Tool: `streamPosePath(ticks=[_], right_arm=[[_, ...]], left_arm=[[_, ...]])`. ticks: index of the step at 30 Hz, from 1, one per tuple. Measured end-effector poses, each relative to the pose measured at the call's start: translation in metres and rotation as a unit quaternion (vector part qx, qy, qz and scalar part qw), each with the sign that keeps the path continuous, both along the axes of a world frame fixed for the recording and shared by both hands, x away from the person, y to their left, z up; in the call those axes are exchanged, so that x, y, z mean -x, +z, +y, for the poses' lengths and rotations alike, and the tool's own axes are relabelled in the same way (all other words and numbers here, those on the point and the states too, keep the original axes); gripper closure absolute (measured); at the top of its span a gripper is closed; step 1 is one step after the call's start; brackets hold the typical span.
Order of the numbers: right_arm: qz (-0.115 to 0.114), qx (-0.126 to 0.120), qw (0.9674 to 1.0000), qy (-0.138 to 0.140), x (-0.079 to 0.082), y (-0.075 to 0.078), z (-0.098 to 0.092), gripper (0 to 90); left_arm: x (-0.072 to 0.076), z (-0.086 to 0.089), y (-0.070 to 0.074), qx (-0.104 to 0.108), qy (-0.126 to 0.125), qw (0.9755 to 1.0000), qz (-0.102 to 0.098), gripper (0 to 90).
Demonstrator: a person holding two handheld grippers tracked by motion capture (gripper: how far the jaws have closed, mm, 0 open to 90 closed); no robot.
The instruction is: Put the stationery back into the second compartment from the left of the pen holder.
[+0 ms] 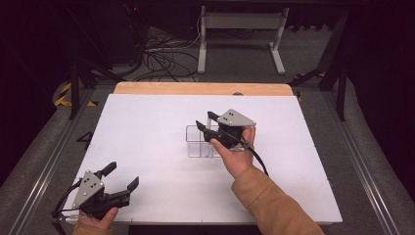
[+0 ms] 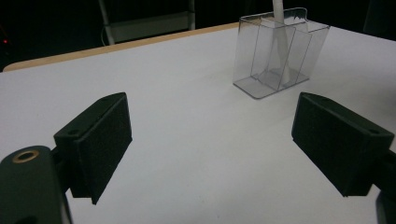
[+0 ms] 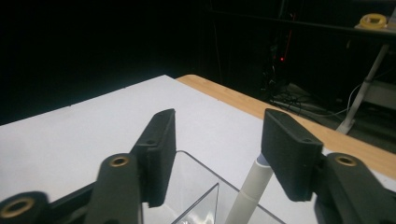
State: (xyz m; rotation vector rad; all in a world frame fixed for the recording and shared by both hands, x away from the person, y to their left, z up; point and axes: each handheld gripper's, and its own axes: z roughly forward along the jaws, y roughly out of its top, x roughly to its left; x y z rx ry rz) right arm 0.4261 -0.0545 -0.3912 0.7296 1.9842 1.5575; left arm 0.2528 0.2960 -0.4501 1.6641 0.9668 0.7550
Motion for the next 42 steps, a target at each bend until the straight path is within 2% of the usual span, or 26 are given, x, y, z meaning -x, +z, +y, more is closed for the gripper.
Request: streamPosePath(ticks=[7,14,17,23,35,42], right_arm=[[-0.003,-0.001,1.0000,0.007,0.010,0.015,-0.008,36.1],[-0.012,0.006,0.9999,0.006,0.015,0.023,-0.018,34.3],[-0.019,0.003,0.9997,0.016,0.018,0.027,-0.021,32.5],[-0.031,0.017,0.9988,0.034,0.028,0.032,-0.035,30.3],[-0.032,0.009,0.9986,0.042,0.044,0.029,-0.083,28.2],[-0.028,0.023,0.9980,0.052,0.052,0.017,-0.107,27.8]], left_arm=[[0.001,0.000,0.000,-0.001,0.000,1.0000,-0.001,12.9],[0.000,-0.001,0.001,-0.002,-0.002,1.0000,-0.001,12.9],[-0.001,-0.001,0.001,0.000,-0.002,1.0000,-0.001,12.9],[-0.001,-0.001,0.001,0.000,-0.002,1.0000,-0.002,12.9],[-0.001,-0.004,0.001,-0.003,-0.005,1.0000,-0.005,12.9],[-0.001,-0.004,0.001,-0.001,-0.006,1.0000,-0.006,12.9]])
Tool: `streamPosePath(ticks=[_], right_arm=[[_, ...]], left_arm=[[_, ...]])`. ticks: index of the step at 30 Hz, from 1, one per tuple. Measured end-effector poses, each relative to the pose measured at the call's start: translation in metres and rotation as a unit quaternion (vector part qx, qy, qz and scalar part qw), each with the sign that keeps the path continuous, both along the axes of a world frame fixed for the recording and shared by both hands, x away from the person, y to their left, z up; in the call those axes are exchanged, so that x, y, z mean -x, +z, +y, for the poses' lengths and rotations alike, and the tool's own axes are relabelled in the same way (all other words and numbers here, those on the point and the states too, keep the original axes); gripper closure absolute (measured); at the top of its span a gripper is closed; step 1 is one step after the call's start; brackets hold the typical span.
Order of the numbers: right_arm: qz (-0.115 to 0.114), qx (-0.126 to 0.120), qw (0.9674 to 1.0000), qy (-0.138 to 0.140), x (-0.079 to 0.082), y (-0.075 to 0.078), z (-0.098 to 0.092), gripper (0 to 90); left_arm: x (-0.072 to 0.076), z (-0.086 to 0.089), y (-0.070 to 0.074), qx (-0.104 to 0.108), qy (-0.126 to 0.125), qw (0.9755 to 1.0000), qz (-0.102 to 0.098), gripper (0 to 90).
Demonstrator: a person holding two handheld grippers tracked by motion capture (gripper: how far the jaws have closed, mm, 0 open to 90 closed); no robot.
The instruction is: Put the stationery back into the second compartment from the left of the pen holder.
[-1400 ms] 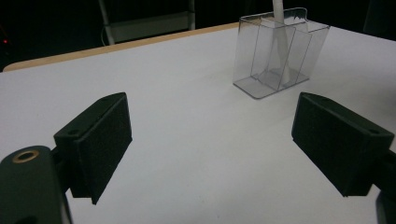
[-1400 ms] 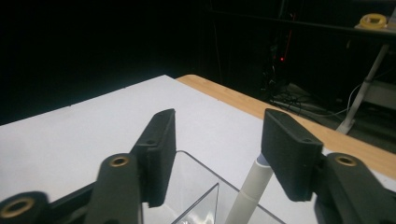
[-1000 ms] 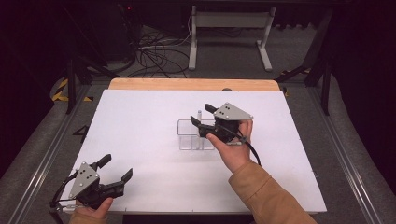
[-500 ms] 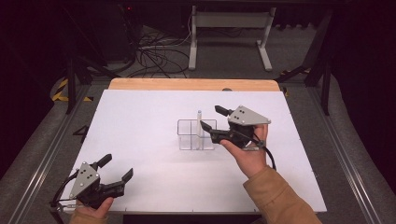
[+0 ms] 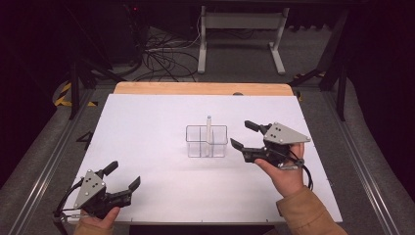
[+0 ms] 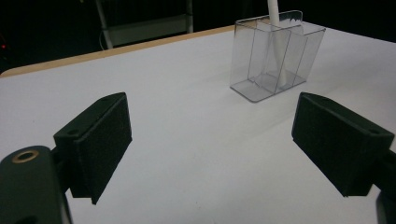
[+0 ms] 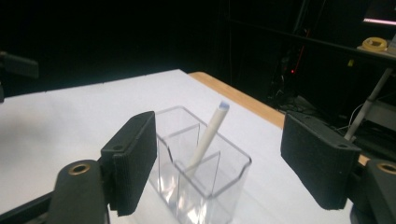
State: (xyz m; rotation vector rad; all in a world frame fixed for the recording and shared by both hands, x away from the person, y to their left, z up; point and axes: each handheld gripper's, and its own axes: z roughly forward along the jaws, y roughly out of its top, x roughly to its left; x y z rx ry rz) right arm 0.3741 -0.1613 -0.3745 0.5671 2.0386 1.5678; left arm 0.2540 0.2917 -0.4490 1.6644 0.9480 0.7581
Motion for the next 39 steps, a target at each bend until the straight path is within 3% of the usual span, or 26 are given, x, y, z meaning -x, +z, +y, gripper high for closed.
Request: streamPosePath(ticks=[4,14,22,30,39], right_arm=[[0.007,0.018,0.9998,-0.003,0.003,-0.011,-0.014,27.7],[0.015,0.016,0.9998,0.001,0.015,-0.038,-0.040,25.5],[0.029,0.010,0.9994,-0.018,0.023,-0.060,-0.059,26.1],[0.046,0.005,0.9984,-0.033,0.034,-0.082,-0.071,26.3],[0.069,0.015,0.9966,-0.042,0.045,-0.102,-0.076,25.8]], left_arm=[[0.000,-0.001,0.000,-0.002,-0.001,1.0000,-0.001,12.9],[0.001,-0.004,0.001,-0.011,-0.005,0.9999,-0.007,12.6],[0.002,-0.005,0.001,-0.016,-0.007,0.9998,-0.007,12.4],[0.002,-0.008,0.002,-0.030,-0.011,0.9994,-0.012,12.3],[0.001,-0.010,0.001,-0.037,-0.014,0.9992,-0.008,12.2]])
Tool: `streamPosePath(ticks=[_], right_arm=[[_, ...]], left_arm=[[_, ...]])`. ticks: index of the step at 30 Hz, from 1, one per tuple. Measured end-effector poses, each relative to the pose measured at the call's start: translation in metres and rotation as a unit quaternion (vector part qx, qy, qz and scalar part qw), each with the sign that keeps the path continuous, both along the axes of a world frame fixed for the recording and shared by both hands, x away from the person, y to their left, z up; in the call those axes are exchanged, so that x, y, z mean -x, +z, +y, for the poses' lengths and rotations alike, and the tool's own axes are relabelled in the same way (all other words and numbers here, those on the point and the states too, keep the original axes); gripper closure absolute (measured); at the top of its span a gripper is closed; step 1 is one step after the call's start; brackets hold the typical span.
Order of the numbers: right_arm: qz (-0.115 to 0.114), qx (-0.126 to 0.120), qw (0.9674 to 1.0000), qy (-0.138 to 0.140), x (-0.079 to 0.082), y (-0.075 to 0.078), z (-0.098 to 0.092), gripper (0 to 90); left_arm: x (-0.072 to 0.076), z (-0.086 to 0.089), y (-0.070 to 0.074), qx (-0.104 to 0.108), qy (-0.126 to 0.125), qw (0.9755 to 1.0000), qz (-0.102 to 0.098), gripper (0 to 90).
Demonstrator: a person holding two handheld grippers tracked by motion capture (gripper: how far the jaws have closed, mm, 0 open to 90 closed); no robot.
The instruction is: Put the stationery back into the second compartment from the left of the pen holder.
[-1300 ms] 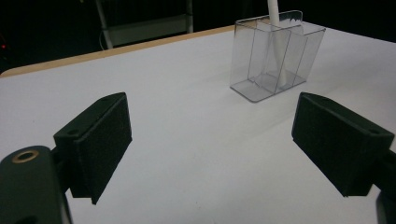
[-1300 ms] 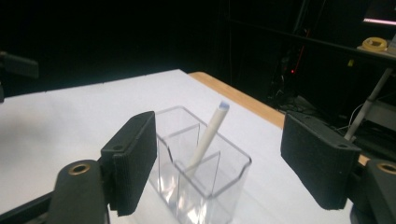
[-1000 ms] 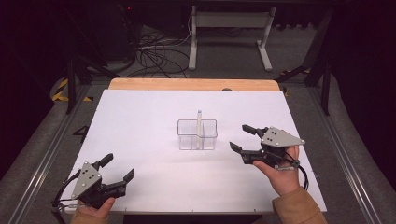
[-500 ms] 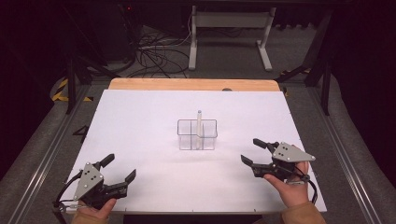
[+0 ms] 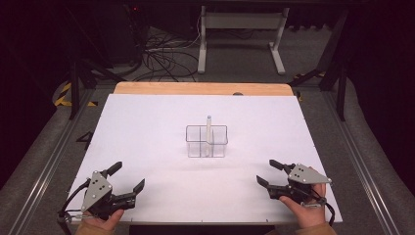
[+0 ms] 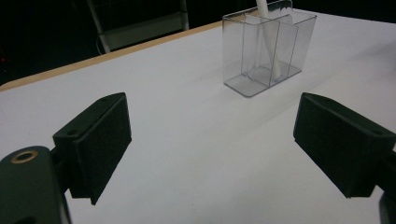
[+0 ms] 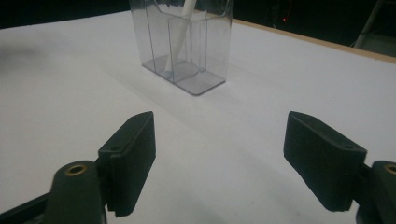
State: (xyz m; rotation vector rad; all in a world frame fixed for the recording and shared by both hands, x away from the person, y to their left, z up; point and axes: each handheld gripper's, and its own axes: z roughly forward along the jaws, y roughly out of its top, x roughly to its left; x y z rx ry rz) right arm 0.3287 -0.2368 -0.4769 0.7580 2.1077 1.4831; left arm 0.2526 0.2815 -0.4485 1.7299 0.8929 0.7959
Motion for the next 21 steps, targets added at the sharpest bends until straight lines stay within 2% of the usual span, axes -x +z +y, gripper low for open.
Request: streamPosePath(ticks=[3,11,16,21], right_arm=[[0.004,0.009,0.9999,-0.007,0.0020,-0.0041,0.0000,25.7],[0.010,-0.002,0.9999,-0.014,0.0007,-0.0043,-0.0024,25.8],[0.009,-0.002,0.9999,-0.010,0.0009,-0.0039,-0.0015,25.6],[0.001,-0.003,0.9999,-0.012,0.0009,-0.0025,-0.0030,25.4]], left_arm=[[-0.0005,0.0003,-0.0006,0.002,0.000,1.0000,0.002,12.2],[-0.0019,0.0036,-0.0012,0.012,0.002,0.9999,0.003,12.3],[-0.0016,0.0030,-0.0011,0.008,0.001,1.0000,0.004,12.2],[-0.0022,0.0045,-0.0018,0.020,0.001,0.9998,0.004,11.9]])
